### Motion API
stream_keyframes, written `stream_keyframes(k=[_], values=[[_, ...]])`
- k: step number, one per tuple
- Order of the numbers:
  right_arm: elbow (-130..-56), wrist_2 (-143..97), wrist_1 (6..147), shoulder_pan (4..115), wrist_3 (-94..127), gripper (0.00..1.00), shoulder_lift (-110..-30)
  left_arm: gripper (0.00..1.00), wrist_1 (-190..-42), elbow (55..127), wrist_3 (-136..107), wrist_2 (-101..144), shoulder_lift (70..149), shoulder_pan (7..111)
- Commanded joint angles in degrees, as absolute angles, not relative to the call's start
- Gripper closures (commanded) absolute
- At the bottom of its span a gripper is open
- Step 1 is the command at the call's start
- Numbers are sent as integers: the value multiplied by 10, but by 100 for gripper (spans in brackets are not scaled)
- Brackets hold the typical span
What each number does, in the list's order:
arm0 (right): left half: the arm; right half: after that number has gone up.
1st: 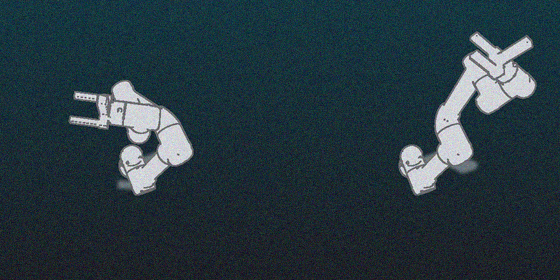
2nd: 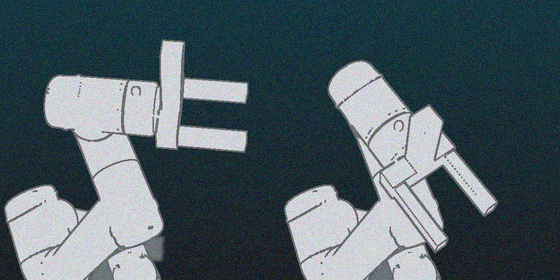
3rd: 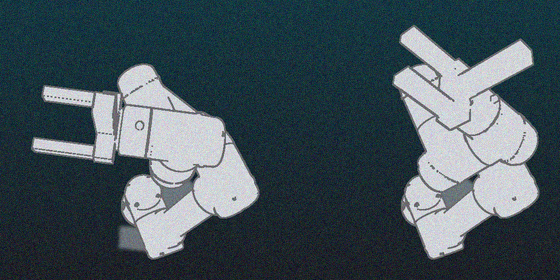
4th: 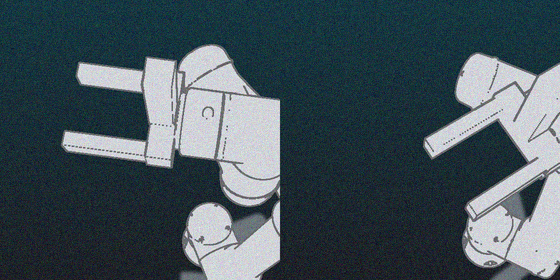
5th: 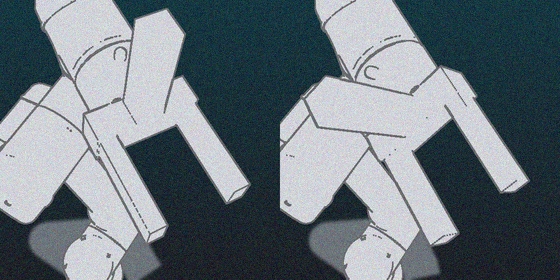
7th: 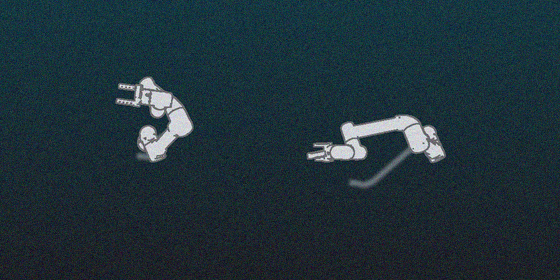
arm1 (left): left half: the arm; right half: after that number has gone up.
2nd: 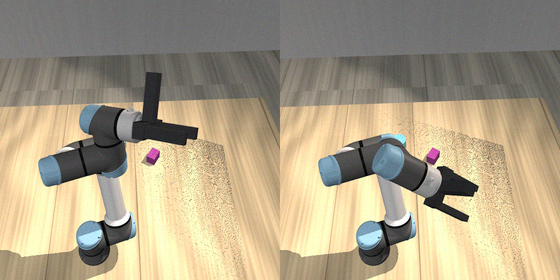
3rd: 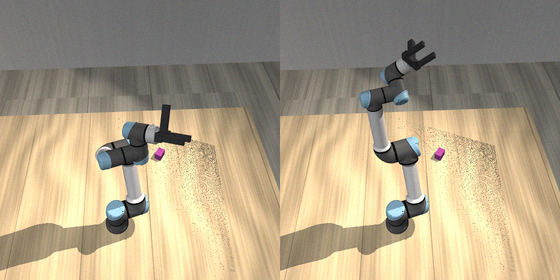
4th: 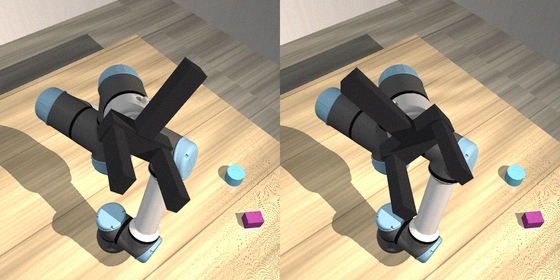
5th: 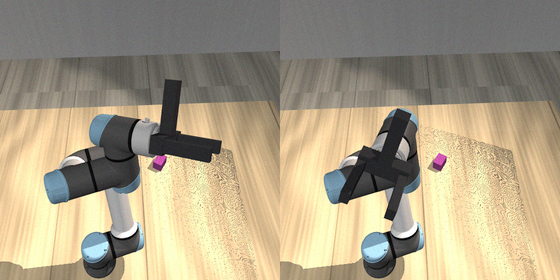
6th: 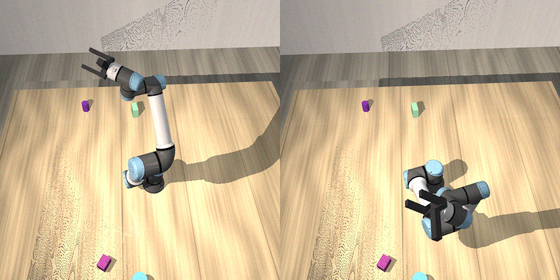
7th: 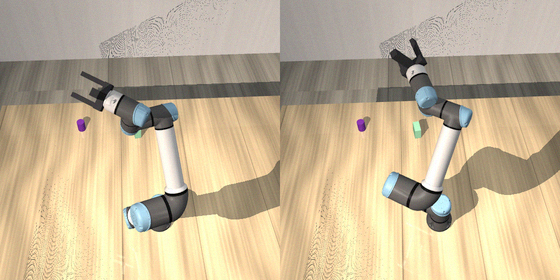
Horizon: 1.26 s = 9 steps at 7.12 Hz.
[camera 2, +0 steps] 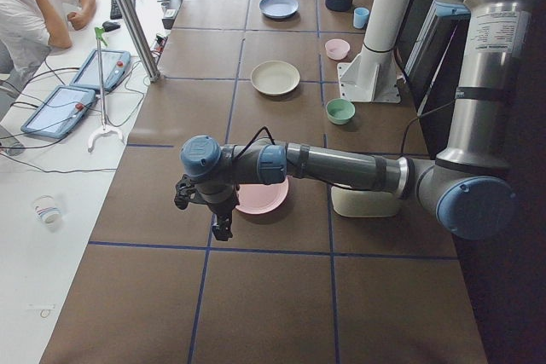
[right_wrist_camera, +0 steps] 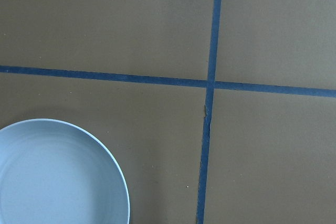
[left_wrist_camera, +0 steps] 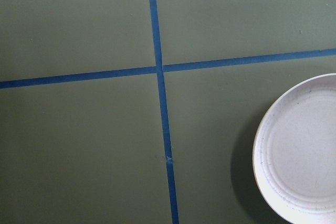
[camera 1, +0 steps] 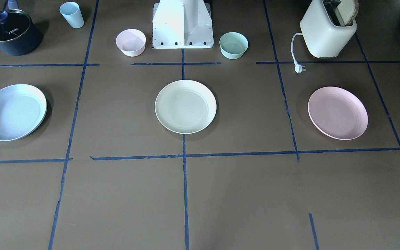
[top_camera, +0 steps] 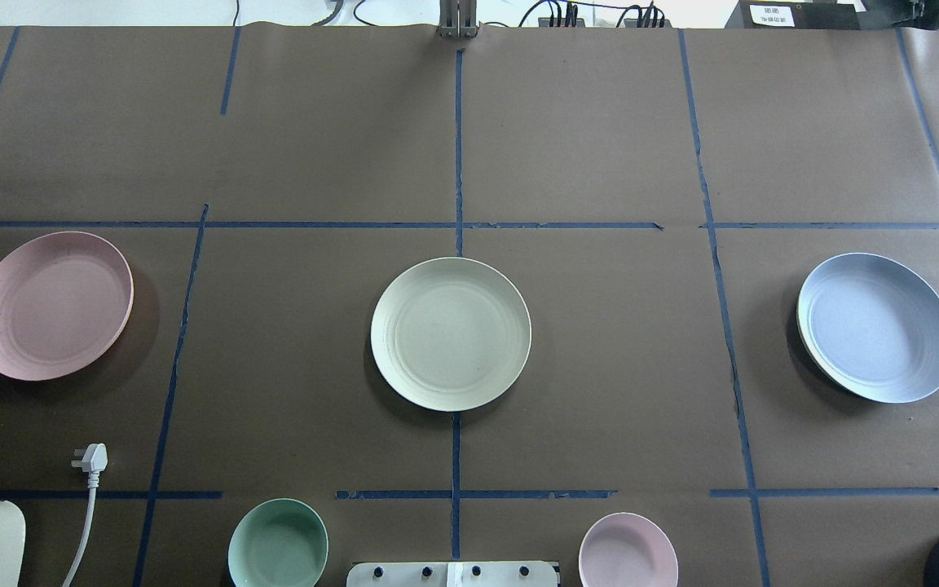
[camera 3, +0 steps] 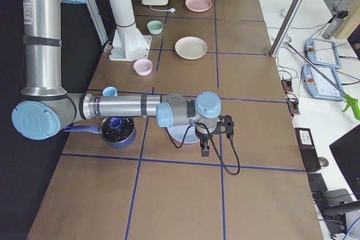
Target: Stack three plates with pink and blue
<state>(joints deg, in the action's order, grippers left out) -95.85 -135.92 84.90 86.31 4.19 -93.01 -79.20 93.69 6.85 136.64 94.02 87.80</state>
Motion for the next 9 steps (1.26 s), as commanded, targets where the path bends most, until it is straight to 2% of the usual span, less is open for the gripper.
stream_keyframes(k=[1, 6, 7, 8, 9], values=[[-960, -1359, 849, 863, 41, 0, -931, 0, -791, 947, 75, 1365, 933, 873], [-960, -1366, 848, 862, 44, 0, -929, 0, -801, 936, 81, 1356, 919, 869], [-960, -1367, 846, 862, 44, 0, -932, 0, -822, 935, 82, 1363, 893, 868], [-959, -1367, 846, 861, 44, 0, -932, 0, -894, 906, 68, 1395, 890, 832], [-959, -1368, 846, 861, 45, 0, -932, 0, -963, 883, -45, 1431, 892, 780]])
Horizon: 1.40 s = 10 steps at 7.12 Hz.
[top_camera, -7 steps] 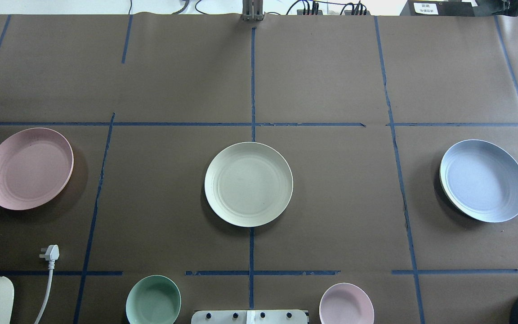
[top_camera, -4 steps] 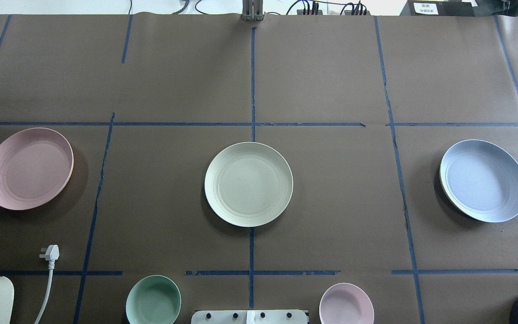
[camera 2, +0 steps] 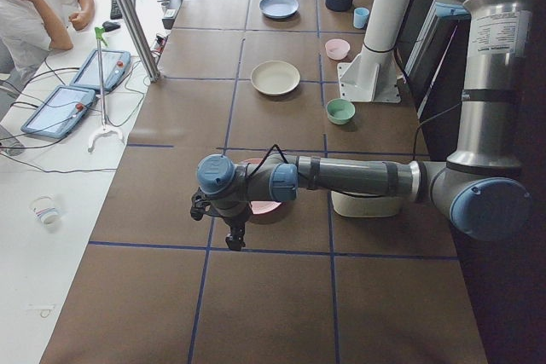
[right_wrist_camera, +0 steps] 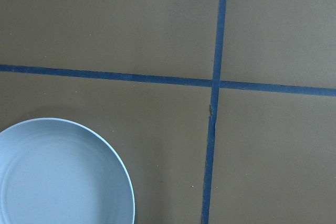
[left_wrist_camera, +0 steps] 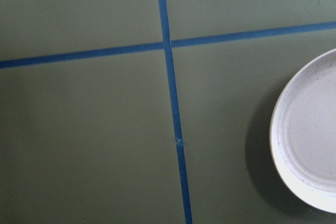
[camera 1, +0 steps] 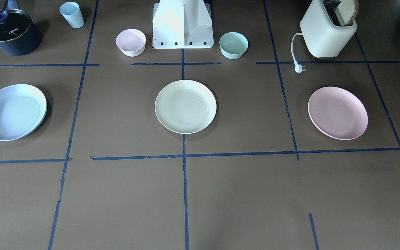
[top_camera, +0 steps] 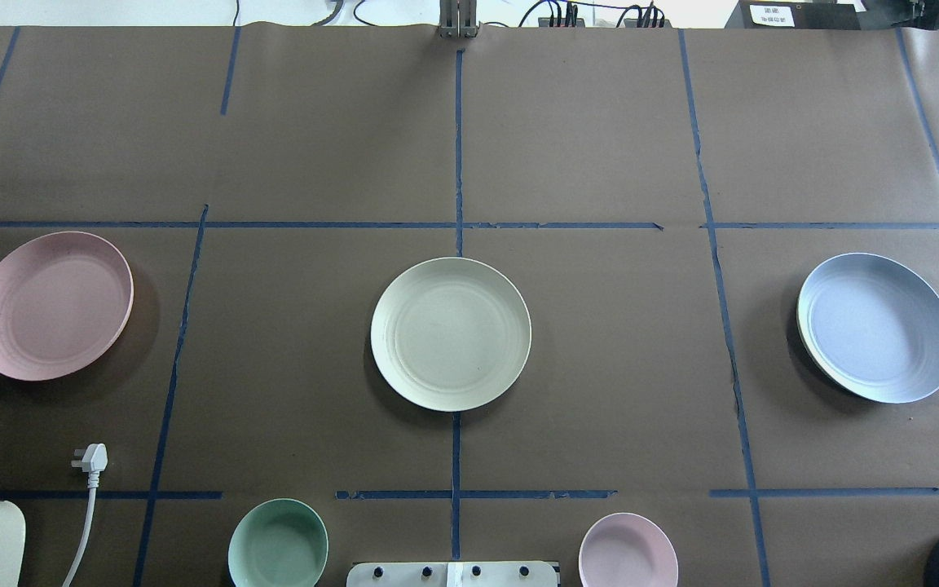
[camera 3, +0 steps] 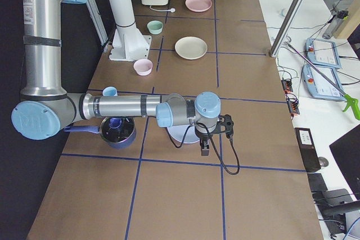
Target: Stack three plates with pink and blue
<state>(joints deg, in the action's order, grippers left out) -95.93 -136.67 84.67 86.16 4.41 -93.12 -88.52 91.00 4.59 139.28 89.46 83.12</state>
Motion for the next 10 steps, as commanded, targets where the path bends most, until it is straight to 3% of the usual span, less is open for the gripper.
stream_keyframes(k=[1, 4, 5, 6, 7, 8, 10], values=[[-959, -1368, 846, 861, 45, 0, -932, 0, -1069, 875, -159, 1430, 886, 740], [-958, -1368, 846, 860, 47, 0, -932, 1, -1281, 783, -332, 1410, 893, 663], [-958, -1370, 846, 860, 47, 0, -932, 12, -1286, 774, -332, 1410, 897, 662], [-958, -1370, 847, 857, 47, 0, -933, 33, -1285, 774, -333, 1410, 899, 662], [-957, -1374, 847, 855, 47, 0, -933, 61, -1286, 773, -333, 1410, 901, 662], [-955, -1382, 847, 855, 47, 0, -933, 71, -1286, 773, -333, 1410, 901, 662], [-952, -1384, 847, 854, 47, 0, -933, 74, -1285, 772, -333, 1410, 910, 651]])
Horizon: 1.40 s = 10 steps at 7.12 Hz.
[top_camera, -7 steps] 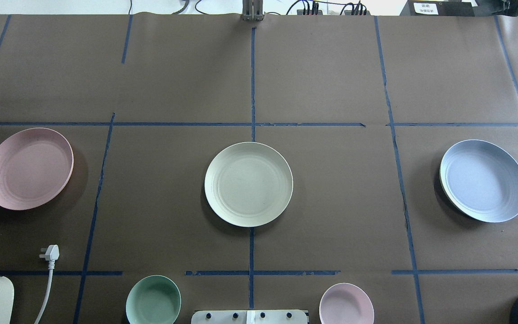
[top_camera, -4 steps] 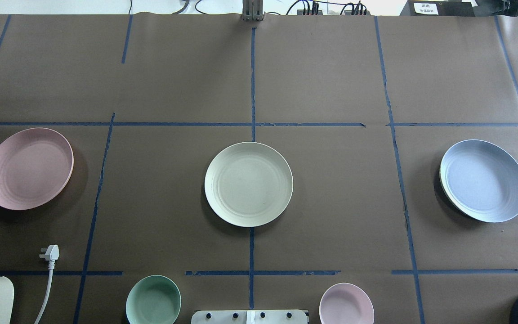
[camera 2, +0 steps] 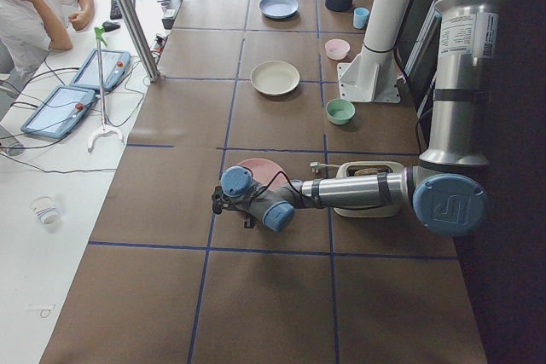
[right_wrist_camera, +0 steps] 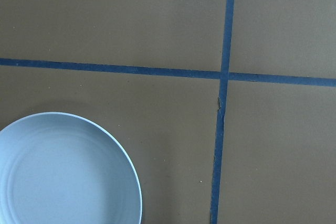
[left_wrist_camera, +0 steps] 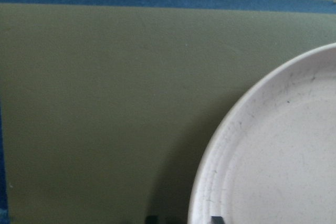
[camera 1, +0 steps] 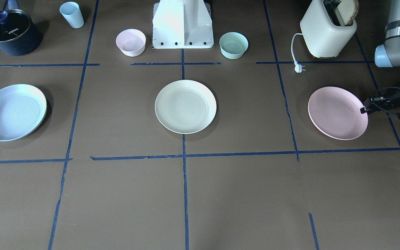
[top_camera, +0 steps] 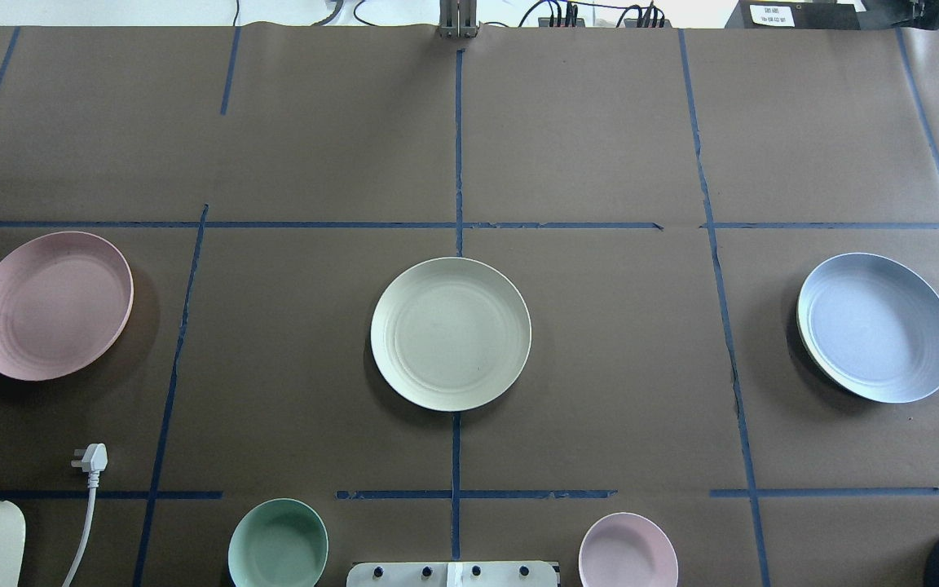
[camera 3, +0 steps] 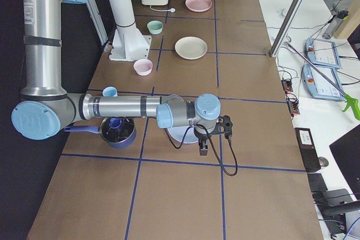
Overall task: Stack three plates with pink and blue
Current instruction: 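Reach the left gripper to the pink plate's rim and grasp it, then carry the pink plate with the left gripper onto the cream plate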
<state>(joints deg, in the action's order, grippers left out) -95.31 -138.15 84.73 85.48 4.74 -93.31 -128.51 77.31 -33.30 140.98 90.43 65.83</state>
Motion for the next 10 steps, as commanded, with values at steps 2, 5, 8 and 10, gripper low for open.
stream_keyframes(k=[2, 5, 8, 10], values=[[-950, -1389, 847, 854, 47, 0, -937, 92, -1284, 767, -334, 1411, 923, 647], [-951, -1417, 847, 854, 48, 0, -937, 100, -1286, 801, -393, 1500, 994, 647], [-953, -1416, 846, 853, 50, 0, -928, 100, -1284, 837, -567, 1532, 1140, 551], [-954, -1416, 846, 846, 50, 0, -927, 100, -1282, 841, -650, 1400, 1217, 432]])
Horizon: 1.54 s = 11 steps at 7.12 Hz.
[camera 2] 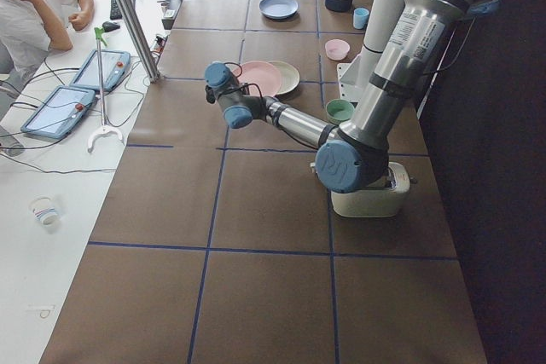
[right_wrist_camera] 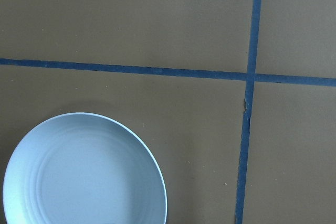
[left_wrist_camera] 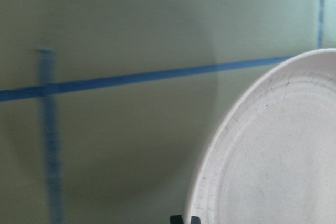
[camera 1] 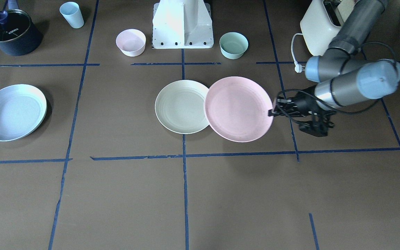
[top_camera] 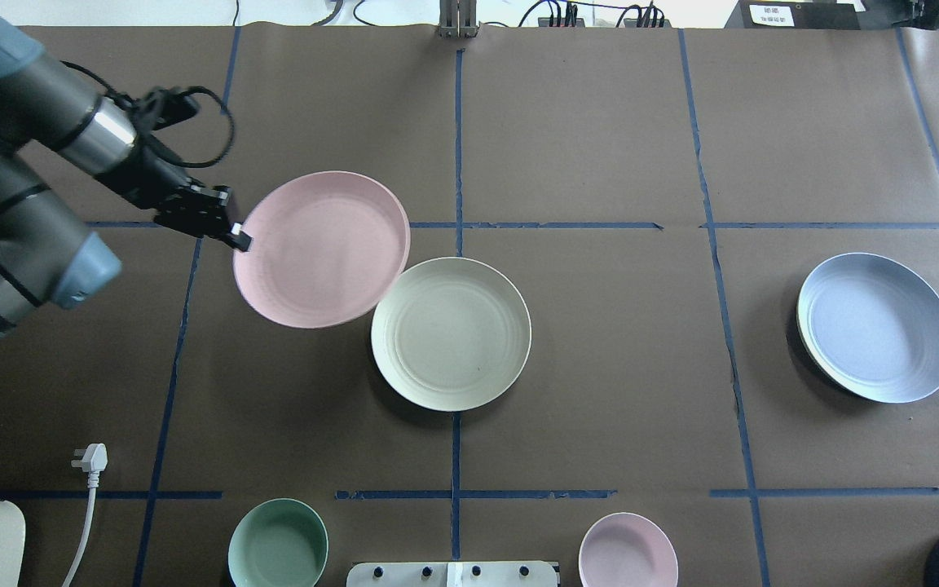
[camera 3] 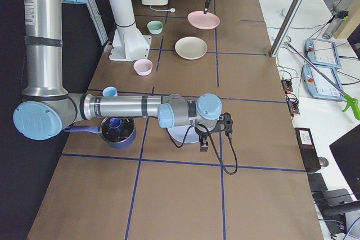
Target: Stack three plates with pink and blue
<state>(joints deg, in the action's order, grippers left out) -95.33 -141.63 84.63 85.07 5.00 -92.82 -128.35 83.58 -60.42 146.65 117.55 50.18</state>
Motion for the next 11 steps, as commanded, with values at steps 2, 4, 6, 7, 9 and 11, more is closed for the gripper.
stream_keyframes(k=[2, 4, 6, 7, 9, 11], values=[[-954, -1416, 846, 845, 51, 0, -927, 91, -1281, 847, -652, 1391, 1216, 409], [-954, -1416, 846, 842, 51, 0, -927, 0, -1286, 857, -653, 1345, 1216, 396], [-951, -1427, 817, 832, 52, 0, -929, 0, -1287, 888, -654, 1344, 1204, 400], [-944, -1424, 776, 805, 62, 0, -946, 0, -1287, 902, -663, 1344, 1199, 409], [-898, -1405, 636, 794, 130, 0, -985, 0, -1286, 914, -691, 1344, 1198, 425], [-844, -1385, 501, 739, 280, 5, -986, 0, -1286, 927, -715, 1344, 1197, 425]])
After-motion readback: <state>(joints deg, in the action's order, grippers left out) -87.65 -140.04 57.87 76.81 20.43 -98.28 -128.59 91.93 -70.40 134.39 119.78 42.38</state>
